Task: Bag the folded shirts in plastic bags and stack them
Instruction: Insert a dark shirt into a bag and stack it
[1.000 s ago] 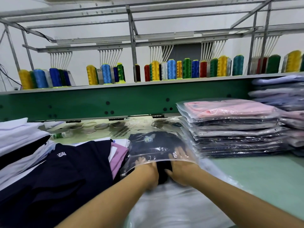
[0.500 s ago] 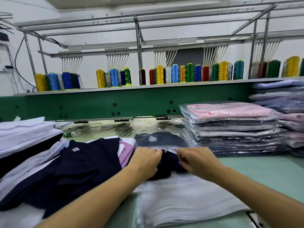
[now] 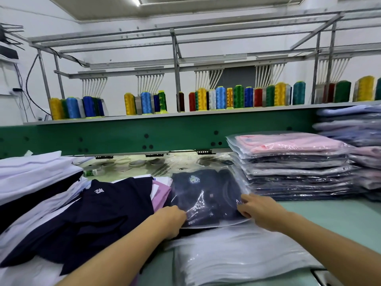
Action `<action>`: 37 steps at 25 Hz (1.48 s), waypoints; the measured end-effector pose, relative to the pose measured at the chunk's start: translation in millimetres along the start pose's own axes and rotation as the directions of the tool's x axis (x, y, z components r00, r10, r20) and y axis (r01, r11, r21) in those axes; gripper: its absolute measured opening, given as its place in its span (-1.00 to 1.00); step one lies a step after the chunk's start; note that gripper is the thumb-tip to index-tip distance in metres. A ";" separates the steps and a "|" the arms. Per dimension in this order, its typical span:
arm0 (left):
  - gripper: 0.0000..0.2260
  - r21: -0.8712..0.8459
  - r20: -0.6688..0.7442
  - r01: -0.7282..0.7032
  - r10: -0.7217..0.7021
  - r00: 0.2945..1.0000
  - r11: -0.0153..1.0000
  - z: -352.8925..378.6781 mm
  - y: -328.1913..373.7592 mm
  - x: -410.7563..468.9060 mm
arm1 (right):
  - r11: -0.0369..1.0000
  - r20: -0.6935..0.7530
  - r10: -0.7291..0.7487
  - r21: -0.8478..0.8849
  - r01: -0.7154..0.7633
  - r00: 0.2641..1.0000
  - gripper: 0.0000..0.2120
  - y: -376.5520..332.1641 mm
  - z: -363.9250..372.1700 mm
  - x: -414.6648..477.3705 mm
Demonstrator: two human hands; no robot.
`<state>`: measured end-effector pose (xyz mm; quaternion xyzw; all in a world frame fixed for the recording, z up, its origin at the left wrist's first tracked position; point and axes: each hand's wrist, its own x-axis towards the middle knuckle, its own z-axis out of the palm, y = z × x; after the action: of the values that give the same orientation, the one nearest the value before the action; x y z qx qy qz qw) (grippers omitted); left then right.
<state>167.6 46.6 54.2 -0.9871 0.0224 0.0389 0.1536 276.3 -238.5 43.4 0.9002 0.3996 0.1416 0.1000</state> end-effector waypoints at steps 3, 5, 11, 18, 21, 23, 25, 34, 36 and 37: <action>-0.81 0.018 0.089 -0.030 0.029 0.996 0.999 -14.7 4.4 -8.4 | 0.992 0.025 -0.100 -0.077 0.102 0.995 -0.69 6.9 -11.6 -7.1; -0.81 0.011 0.201 -0.078 0.074 0.977 0.997 -21.7 10.2 -11.9 | 0.990 0.099 -0.137 -0.025 0.140 0.986 -0.70 9.0 -12.6 -15.9; -0.78 -0.249 0.240 -0.011 0.073 0.968 0.968 -15.6 6.1 -30.3 | 0.957 0.220 -0.114 0.285 0.048 0.969 -0.77 12.7 -6.9 -32.8; -0.60 -0.184 0.025 0.050 -0.046 0.999 0.982 9.4 19.3 -30.7 | 0.957 0.133 0.007 0.288 -0.045 0.991 -0.74 10.4 6.9 -33.8; -0.67 -0.104 -0.092 0.133 -0.142 0.985 0.986 12.0 24.7 -25.4 | 0.959 0.089 0.058 0.272 -0.081 0.994 -0.76 9.5 10.4 -36.7; -0.66 -0.082 -0.189 0.196 -0.208 0.960 0.977 9.2 25.6 -22.5 | 0.968 0.063 0.061 0.238 -0.075 0.996 -0.78 8.7 12.1 -37.0; -0.71 -0.111 -0.195 0.161 -0.180 0.964 0.981 6.8 21.9 -21.5 | 0.974 0.052 0.065 0.214 -0.074 0.997 -0.80 9.8 13.3 -37.2; -0.80 -0.316 -0.036 -0.073 0.065 0.997 0.946 4.9 8.7 -24.6 | 0.951 0.067 0.135 0.272 -0.148 0.989 -0.79 15.2 20.6 -36.9; -0.84 -0.208 -0.141 -0.029 -0.001 0.990 0.978 3.9 11.8 -23.5 | 0.950 0.079 0.136 0.271 -0.153 0.988 -0.78 14.3 18.8 -36.8; -0.79 -0.131 -0.176 0.016 -0.040 0.984 0.991 3.6 13.2 -23.6 | 0.951 0.087 0.126 0.273 -0.145 0.988 -0.78 13.6 16.8 -36.7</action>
<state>143.2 35.9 48.8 -0.9947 0.0196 -0.0506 0.0875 267.9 -276.0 25.2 0.9349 0.3491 0.0596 -0.0241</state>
